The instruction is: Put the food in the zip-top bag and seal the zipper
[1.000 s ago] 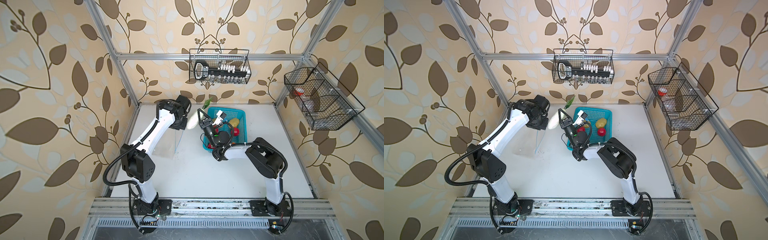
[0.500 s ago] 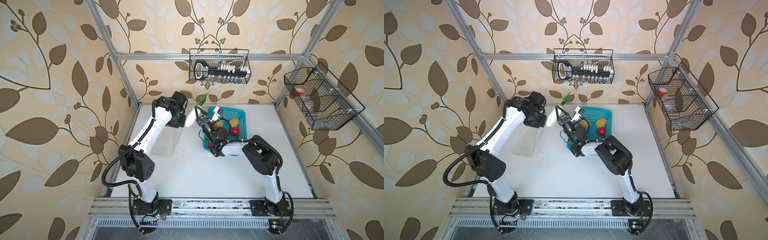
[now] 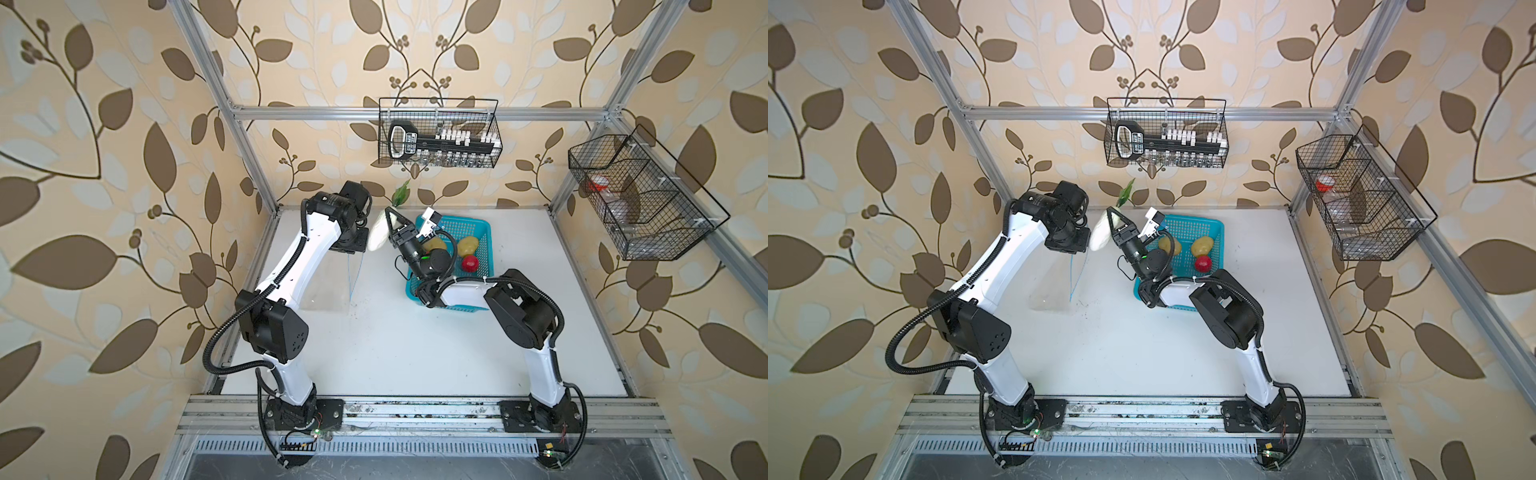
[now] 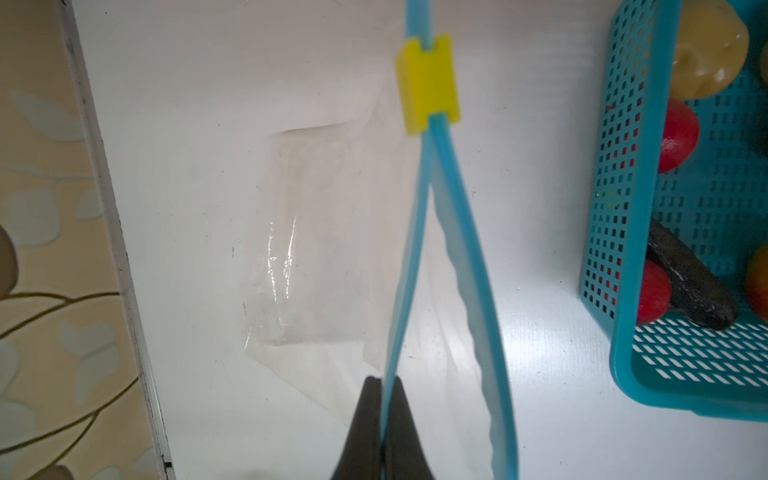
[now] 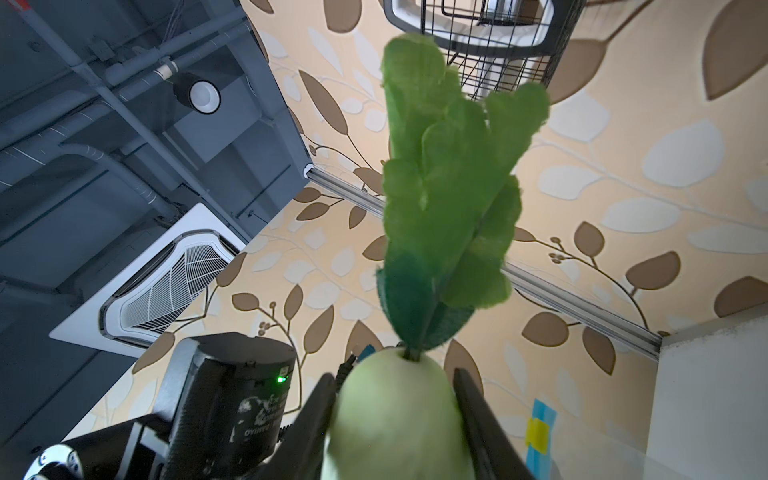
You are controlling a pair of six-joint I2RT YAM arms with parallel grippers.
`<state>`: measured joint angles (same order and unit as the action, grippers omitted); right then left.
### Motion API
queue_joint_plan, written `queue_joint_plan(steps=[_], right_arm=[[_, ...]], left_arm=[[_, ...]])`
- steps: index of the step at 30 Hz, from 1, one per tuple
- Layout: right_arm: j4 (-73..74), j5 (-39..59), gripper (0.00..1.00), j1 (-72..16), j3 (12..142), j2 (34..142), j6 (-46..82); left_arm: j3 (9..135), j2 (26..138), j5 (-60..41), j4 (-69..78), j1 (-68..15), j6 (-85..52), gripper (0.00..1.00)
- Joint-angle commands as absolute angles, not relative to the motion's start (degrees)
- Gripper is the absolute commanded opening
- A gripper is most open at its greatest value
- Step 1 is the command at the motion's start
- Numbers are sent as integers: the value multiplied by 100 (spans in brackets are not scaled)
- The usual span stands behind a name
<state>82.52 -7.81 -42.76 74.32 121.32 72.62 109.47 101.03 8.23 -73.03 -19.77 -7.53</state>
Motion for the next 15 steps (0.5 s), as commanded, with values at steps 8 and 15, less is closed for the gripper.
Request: queue_joint_plan(steps=[8, 15], right_arm=[[7531, -429, 0, -4399, 7648, 12100, 7747], [6734, -422, 0, -4508, 7630, 11842, 7691]], left_arm=[[10980, 9872, 183, -7431, -2188, -378, 0], [10948, 9861, 25, -7361, -2182, -433, 0]])
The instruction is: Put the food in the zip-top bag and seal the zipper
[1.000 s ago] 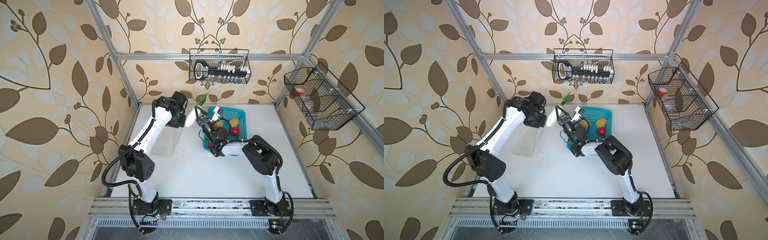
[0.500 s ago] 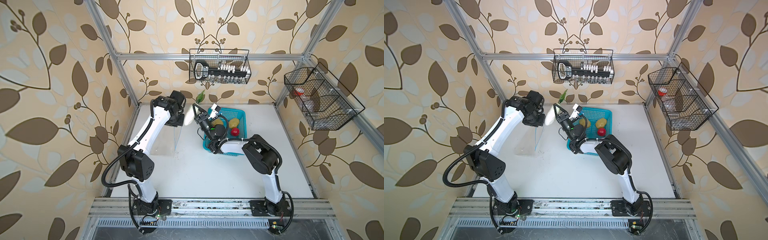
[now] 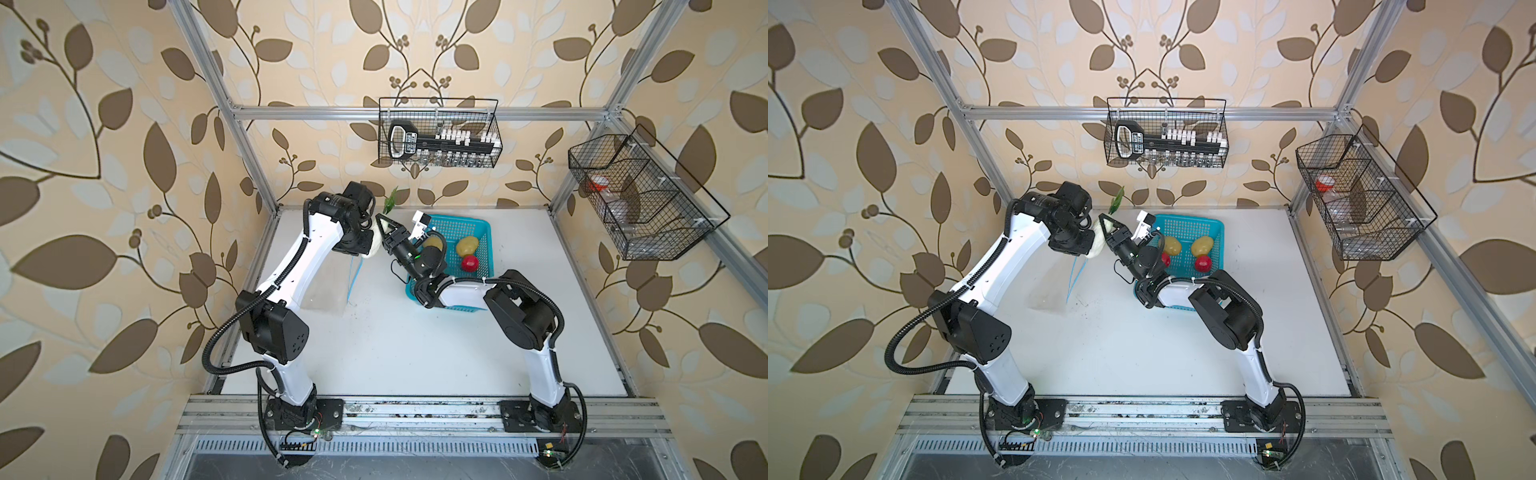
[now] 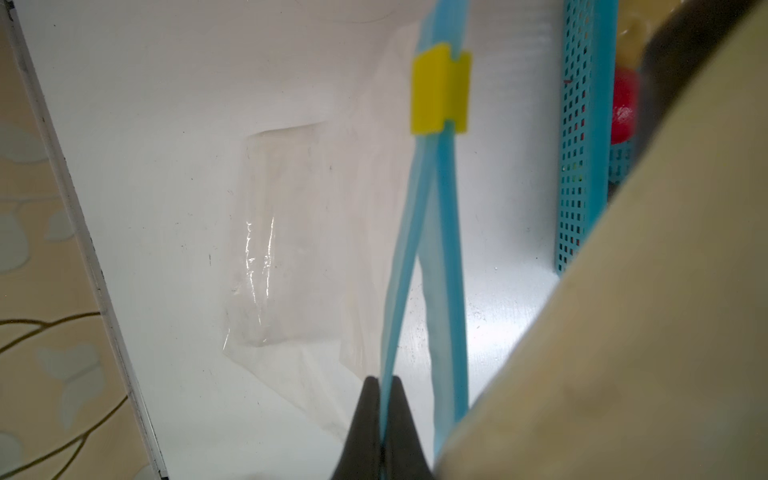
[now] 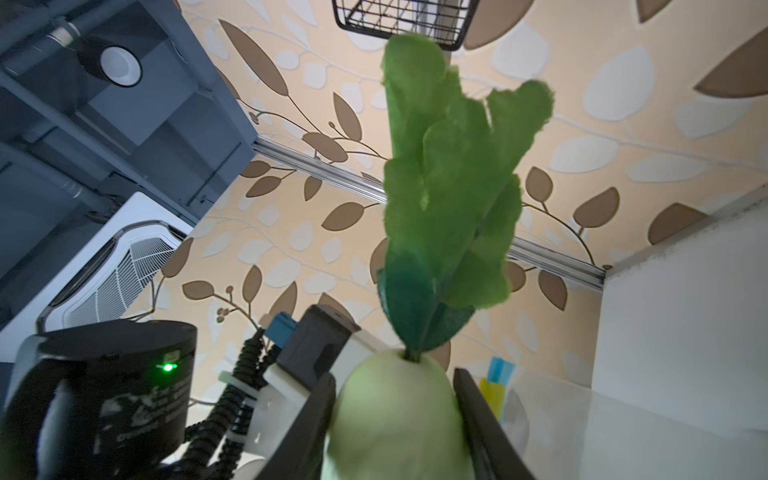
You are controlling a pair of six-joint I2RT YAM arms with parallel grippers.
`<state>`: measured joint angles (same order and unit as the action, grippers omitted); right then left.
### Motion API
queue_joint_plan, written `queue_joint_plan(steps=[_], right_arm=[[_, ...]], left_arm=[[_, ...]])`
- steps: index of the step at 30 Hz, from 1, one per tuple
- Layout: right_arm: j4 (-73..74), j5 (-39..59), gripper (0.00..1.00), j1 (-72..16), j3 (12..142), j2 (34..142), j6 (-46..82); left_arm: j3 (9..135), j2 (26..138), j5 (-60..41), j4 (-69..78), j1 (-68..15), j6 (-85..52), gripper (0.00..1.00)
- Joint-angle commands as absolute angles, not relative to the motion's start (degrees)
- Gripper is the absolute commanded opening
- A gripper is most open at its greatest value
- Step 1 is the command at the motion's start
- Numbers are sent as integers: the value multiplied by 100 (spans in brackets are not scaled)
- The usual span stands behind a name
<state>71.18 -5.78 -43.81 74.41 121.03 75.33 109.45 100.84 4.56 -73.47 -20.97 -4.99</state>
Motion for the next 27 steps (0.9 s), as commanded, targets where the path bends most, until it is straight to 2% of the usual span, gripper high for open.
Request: queue_joint_plan(steps=[1, 10, 14, 17, 22, 27], right_arm=[[6773, -414, 0, -4524, 7626, 11830, 7699], [7391, -691, 0, -4633, 7488, 11798, 8340], [6561, -898, 0, -4841, 7637, 11663, 7950], [6465, -924, 0, -4871, 7696, 11723, 7945], [5688, -531, 0, -4797, 7720, 11605, 7637], [3551, -2, 0, -4784, 8187, 11365, 6770]], left_arm=[[10939, 9861, 27, -7356, -2188, -439, 0], [10762, 9906, 45, -7255, -2188, -527, 0], [10899, 9964, -178, -7307, -2188, -546, 0], [10936, 9984, 27, -7321, -2188, -513, 0], [11050, 10009, -62, -7444, -2188, -422, 0], [11089, 9985, -261, -7375, -2188, -417, 0]])
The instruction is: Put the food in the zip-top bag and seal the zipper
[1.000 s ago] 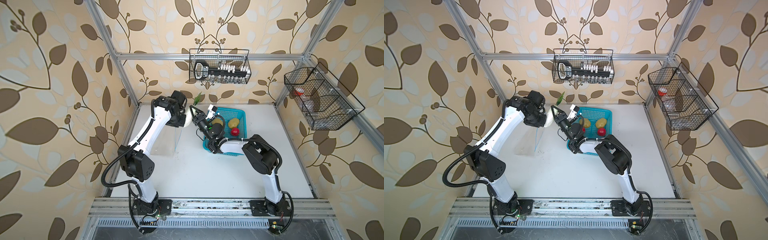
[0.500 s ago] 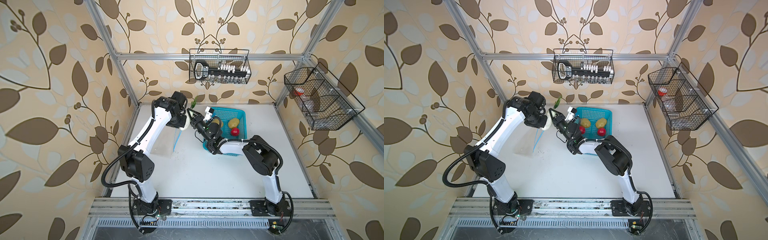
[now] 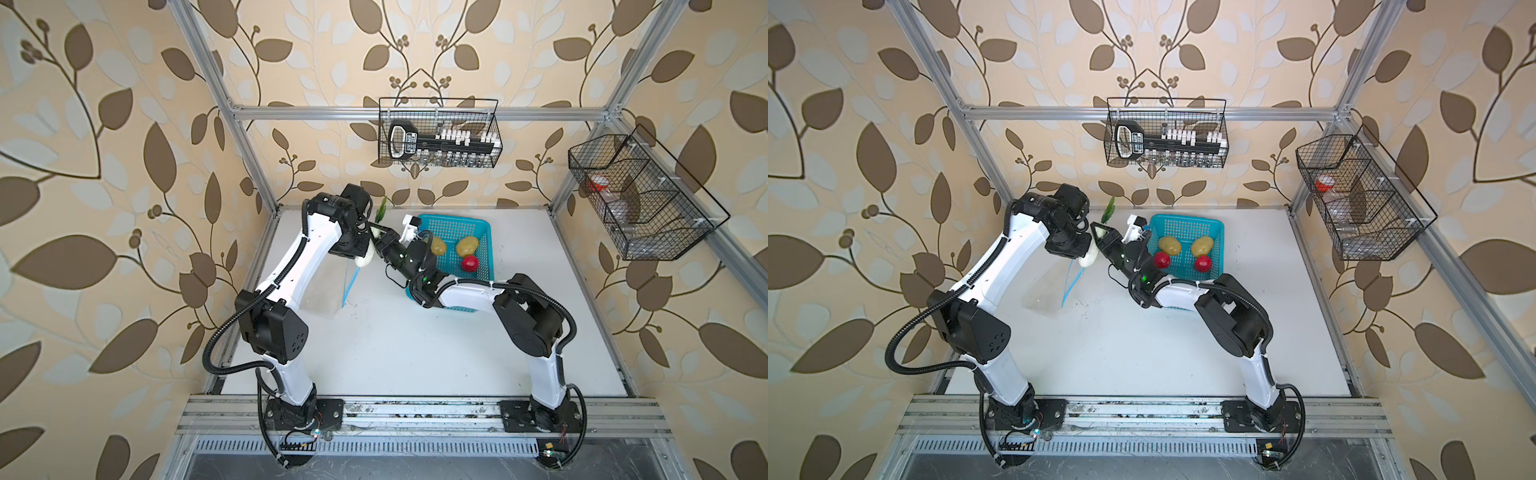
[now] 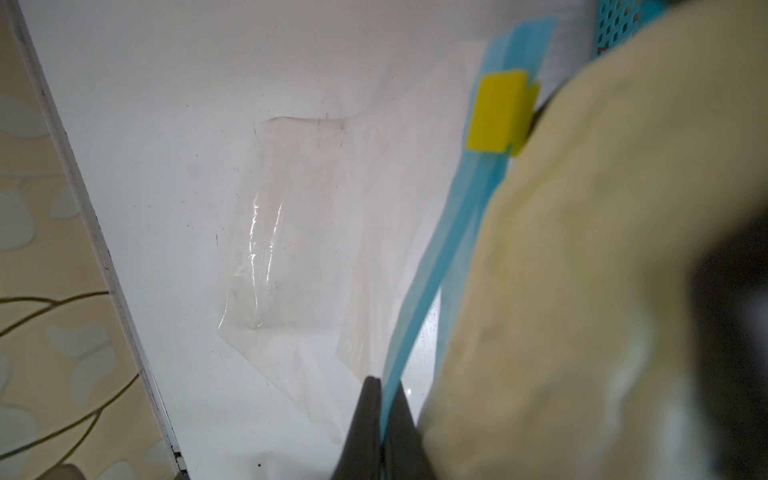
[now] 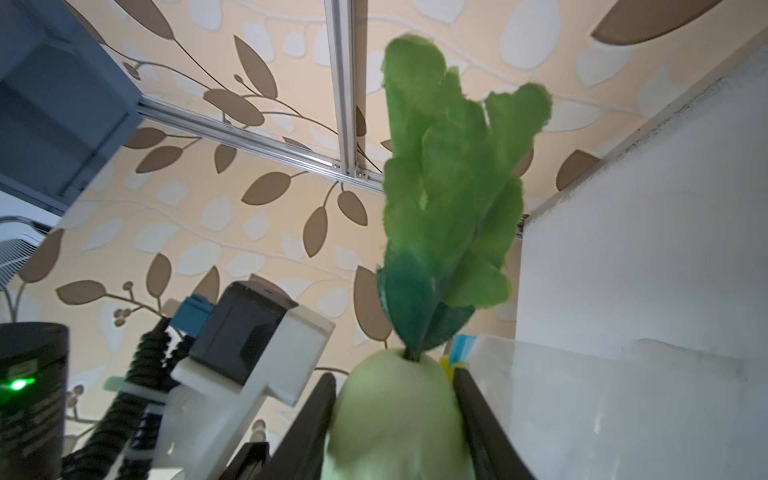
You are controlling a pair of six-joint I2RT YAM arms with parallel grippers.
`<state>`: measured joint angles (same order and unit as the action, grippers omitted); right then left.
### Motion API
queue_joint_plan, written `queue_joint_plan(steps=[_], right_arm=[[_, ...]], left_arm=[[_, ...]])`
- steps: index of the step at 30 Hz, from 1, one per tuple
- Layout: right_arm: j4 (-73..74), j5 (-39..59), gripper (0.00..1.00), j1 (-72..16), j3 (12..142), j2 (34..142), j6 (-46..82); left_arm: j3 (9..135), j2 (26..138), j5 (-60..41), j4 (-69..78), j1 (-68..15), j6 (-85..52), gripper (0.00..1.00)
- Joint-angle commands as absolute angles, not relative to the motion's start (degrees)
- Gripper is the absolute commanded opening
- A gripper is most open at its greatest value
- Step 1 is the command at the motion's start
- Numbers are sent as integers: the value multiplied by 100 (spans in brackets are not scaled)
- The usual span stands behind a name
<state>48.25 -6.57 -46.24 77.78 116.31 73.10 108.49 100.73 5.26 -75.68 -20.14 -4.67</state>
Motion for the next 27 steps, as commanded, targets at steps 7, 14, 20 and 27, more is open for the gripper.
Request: queue_joint_plan(steps=[7, 14, 20, 27], right_arm=[[1764, 230, 0, -4823, 8331, 11080, 5411], [2048, 827, 0, -4974, 7807, 10631, 4474], [1998, 1288, 0, -5196, 7744, 10564, 3871], [2363, 1863, 0, -5349, 7509, 10647, 3676]], left_arm=[[11243, 10116, -204, -7370, -2188, -431, 0], [11300, 10255, -246, -7330, -2188, -463, 0], [11443, 10393, -193, -7365, -2188, -437, 0], [11502, 10433, -199, -7374, -2188, -448, 0]])
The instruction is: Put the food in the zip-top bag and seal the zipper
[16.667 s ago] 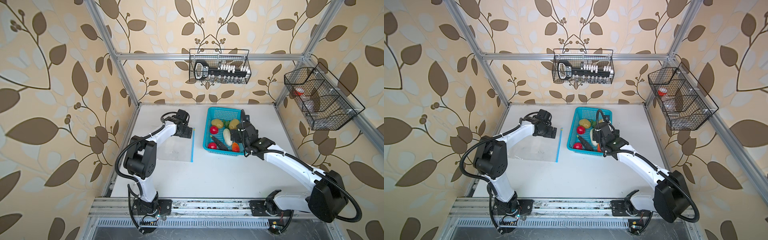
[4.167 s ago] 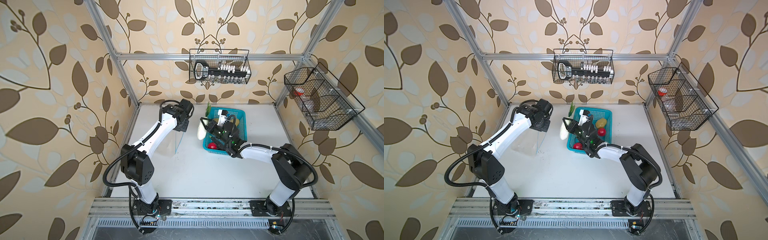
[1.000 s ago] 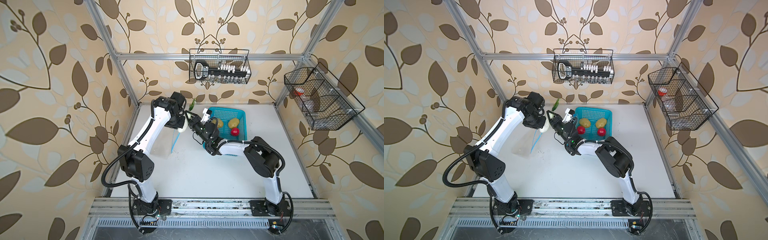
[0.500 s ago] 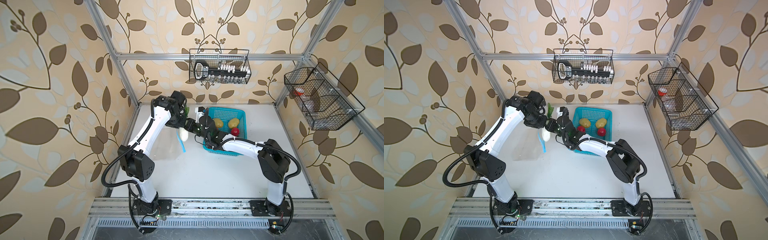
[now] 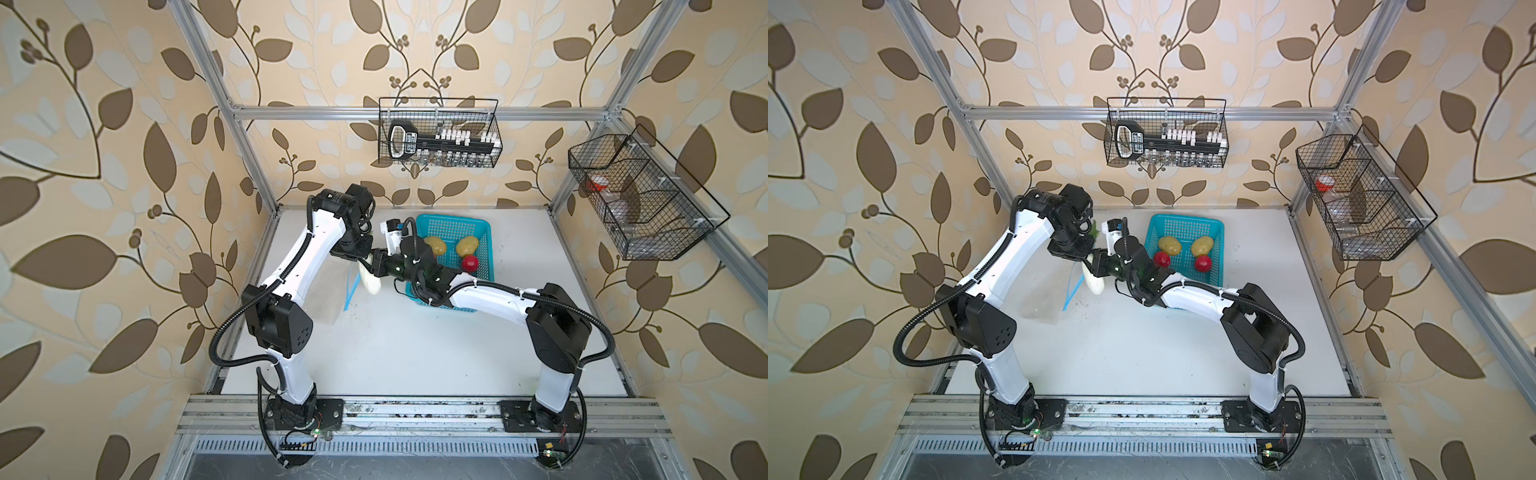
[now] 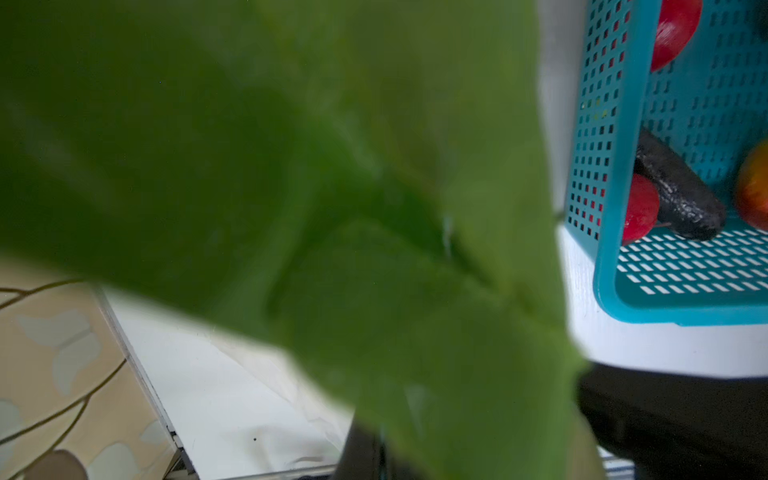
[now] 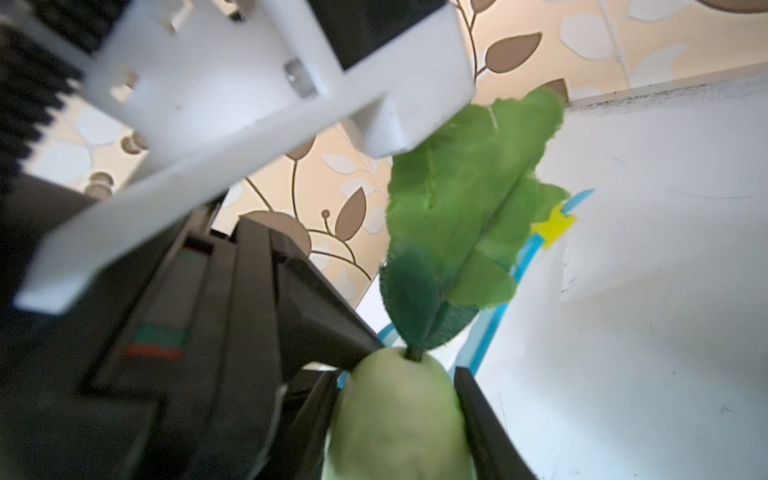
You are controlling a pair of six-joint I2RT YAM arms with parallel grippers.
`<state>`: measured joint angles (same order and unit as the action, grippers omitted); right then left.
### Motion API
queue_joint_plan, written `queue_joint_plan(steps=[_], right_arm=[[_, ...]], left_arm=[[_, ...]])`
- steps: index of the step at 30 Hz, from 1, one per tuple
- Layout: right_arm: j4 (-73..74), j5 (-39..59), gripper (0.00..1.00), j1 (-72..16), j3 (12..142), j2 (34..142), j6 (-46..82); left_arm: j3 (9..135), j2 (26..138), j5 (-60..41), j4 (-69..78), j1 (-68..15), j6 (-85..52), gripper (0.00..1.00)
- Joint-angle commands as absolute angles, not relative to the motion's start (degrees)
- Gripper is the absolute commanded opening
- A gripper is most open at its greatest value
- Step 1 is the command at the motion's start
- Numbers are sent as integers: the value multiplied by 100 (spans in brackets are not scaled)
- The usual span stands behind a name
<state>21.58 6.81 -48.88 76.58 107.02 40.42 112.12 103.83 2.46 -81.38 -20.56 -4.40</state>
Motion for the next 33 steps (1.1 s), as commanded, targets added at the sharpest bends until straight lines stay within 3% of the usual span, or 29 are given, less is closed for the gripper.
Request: queue_joint_plan(steps=[1, 6, 13, 22, 29, 33], right_arm=[[2369, 1929, 0, -5382, 7527, 10656, 3602], [1764, 2392, 0, -5522, 8111, 11027, 3190], [1799, 2231, 0, -5573, 7853, 11335, 3462], [177, 1674, 0, -5643, 8526, 11677, 3103], [-145, 1232, 0, -5715, 8440, 11580, 2815], [438, 1319, 0, -5789, 8003, 11298, 2608]], left_arm=[[11504, 10433, -236, -7374, -2188, -453, 0], [11581, 10406, -492, -7391, -2188, -479, 0], [11909, 10321, -266, -7449, -2188, -439, 0], [11996, 10342, -16, -7427, -2188, -417, 0], [12196, 10452, 70, -7425, -2188, -389, 0], [12313, 10498, 10, -7418, -2188, -353, 0]])
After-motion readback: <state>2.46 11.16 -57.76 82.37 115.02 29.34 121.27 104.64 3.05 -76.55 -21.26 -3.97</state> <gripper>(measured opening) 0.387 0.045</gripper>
